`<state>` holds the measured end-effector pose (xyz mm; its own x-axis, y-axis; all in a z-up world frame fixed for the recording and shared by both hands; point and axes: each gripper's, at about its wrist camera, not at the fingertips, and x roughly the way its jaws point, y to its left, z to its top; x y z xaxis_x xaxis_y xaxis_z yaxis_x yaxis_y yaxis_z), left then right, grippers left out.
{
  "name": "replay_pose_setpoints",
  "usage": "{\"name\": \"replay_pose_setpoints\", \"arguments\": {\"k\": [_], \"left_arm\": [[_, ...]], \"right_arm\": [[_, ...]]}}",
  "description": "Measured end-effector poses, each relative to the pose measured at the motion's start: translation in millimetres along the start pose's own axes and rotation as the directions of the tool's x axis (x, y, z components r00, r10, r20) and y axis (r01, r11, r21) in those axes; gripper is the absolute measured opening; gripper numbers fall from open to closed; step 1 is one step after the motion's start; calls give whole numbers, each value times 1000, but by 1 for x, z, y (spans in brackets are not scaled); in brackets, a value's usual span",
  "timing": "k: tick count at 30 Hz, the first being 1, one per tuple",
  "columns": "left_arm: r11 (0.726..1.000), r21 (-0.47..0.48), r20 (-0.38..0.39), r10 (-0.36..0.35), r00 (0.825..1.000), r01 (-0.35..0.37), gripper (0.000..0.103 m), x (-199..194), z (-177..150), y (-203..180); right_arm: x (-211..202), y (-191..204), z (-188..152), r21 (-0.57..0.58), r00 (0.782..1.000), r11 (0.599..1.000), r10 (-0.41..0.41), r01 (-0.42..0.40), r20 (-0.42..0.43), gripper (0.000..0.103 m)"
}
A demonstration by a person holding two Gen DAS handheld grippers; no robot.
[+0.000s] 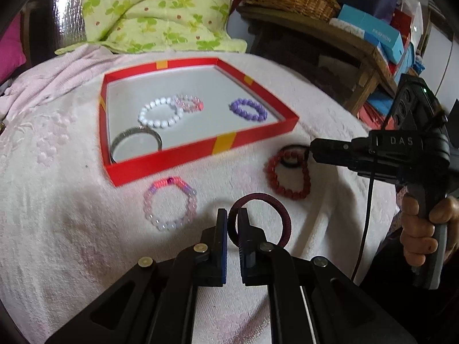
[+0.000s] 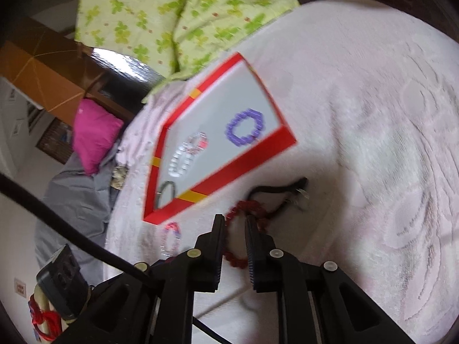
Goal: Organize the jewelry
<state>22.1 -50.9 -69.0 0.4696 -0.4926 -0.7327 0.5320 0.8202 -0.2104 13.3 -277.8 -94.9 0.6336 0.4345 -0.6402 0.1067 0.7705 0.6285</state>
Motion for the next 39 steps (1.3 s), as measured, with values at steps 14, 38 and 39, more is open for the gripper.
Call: {"name": "replay_pose_setpoints", "arguments": {"k": [14,38,39], "left_arm": [[999,-37,72,39,997,-37,7,-15,8,10],[998,-67,204,29,979,-16,7,-38,28,20],[997,-74,208,24,978,-9,7,-36,32,22]], "right_arm": [[-6,-11,6,35,999,998,-51,52,-5,35],[-17,32,2,-208,987,972,-84,111,137,11],[-21,33,7,-204,986,974,-65,96,154,11]]}}
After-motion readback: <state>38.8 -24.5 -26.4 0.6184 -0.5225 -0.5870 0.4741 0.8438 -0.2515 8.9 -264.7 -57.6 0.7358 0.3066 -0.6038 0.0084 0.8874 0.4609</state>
